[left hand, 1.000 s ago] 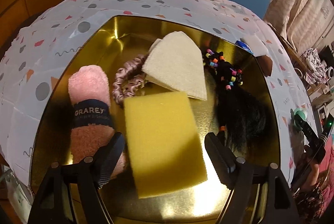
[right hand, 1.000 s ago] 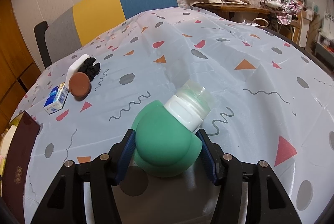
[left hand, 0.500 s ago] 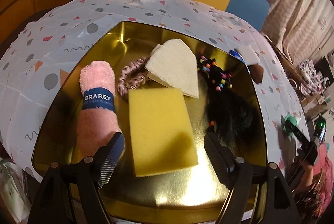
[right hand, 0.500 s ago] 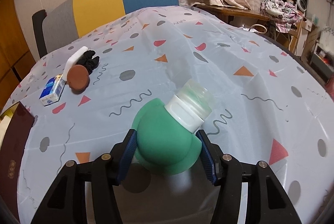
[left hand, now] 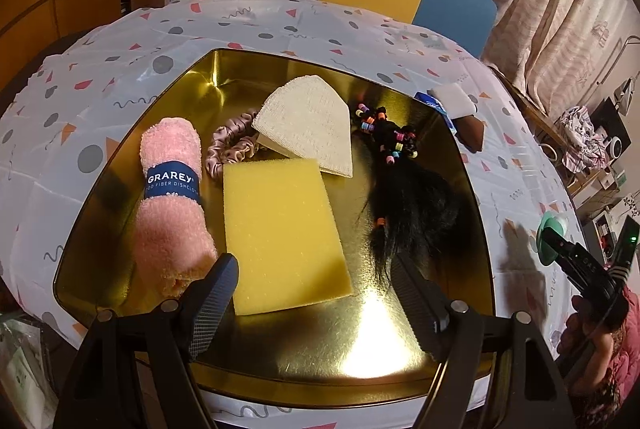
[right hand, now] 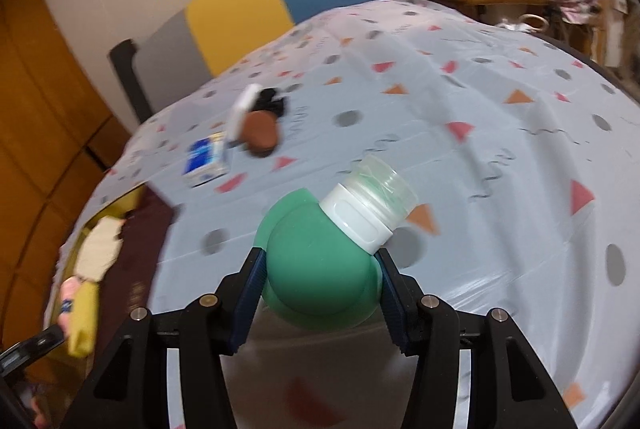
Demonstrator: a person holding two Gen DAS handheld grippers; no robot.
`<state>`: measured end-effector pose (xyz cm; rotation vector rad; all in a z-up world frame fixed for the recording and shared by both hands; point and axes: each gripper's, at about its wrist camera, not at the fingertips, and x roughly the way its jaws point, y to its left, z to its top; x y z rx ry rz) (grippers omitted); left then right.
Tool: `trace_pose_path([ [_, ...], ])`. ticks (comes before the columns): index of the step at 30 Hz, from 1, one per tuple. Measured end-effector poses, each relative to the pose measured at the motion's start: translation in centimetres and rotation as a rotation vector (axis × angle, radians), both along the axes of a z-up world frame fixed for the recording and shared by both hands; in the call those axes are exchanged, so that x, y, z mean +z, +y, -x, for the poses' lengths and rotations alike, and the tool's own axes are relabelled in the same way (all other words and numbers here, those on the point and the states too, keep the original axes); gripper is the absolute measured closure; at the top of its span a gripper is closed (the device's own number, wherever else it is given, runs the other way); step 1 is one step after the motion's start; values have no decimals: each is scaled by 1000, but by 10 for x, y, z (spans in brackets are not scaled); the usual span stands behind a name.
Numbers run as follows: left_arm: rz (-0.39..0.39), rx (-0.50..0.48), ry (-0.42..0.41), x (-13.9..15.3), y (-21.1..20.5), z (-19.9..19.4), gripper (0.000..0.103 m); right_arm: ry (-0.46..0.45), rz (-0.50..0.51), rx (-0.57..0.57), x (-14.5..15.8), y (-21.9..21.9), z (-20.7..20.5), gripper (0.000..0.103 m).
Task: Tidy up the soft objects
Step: 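Carry the green dome item into the gold tray and open the right tool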
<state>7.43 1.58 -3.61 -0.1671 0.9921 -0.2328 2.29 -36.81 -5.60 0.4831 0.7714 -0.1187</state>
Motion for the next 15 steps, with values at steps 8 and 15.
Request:
trace_pose_path([
  [8,-11,26,-14,4,9,2,24,-98,1,216,43,85,1,48],
  [15,-2,69,-9,4,25,0,24,-116,56,420,63,163,-8,48],
])
